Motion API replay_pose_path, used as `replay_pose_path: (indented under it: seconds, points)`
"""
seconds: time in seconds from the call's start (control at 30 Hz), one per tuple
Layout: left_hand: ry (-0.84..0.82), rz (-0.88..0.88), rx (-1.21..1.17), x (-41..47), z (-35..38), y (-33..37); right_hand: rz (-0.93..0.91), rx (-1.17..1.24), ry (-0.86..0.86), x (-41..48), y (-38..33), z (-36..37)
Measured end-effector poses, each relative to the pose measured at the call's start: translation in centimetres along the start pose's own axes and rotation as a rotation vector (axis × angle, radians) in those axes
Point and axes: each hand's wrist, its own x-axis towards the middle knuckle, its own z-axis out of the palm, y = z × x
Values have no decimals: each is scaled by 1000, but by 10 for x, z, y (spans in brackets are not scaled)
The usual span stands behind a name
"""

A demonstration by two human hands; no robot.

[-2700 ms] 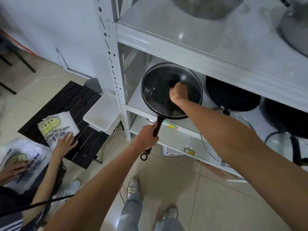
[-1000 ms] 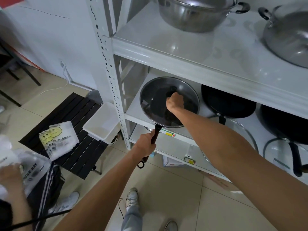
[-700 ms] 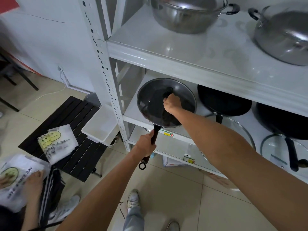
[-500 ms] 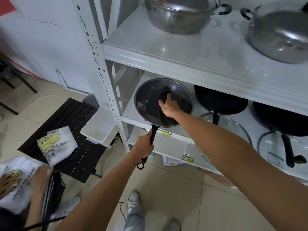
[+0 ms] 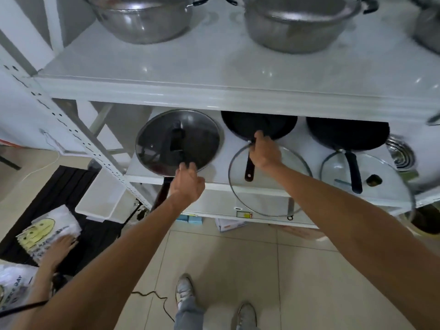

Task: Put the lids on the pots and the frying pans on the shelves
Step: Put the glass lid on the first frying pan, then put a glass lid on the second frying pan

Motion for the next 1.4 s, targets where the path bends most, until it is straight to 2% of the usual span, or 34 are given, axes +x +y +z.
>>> replay_pose_path:
  seconds: [0.13, 0.27, 0.33, 0.43, 0.5, 0.63, 0.9, 1.17, 1.4]
  points:
    - [-64, -3, -333, 24, 39, 69, 89, -111, -51, 3, 75, 5]
    - [-200, -89, -513, 54, 85, 120, 161, -216, -283, 16, 105, 26]
    - [-289, -158, -651, 65, 104, 135, 123, -247, -377, 17, 111, 43]
    - [-288, -334, -831, 82, 126, 140, 36, -241, -334, 13, 114, 66]
    - [-257, -387, -843, 88, 133, 139, 2, -235, -268, 11, 114, 73]
    - [-201, -368, -739, 86, 127, 136, -83, -248, -249, 4, 118, 70]
    - [-280, -331, -597, 87, 101, 105, -6, -194, -276, -49, 124, 45]
    - [-417, -291, -731, 78, 86, 87, 70, -189, -160, -116, 111, 2]
    - [-487, -318, -821, 17, 93, 92, 135, -171, -59, -132, 108, -55]
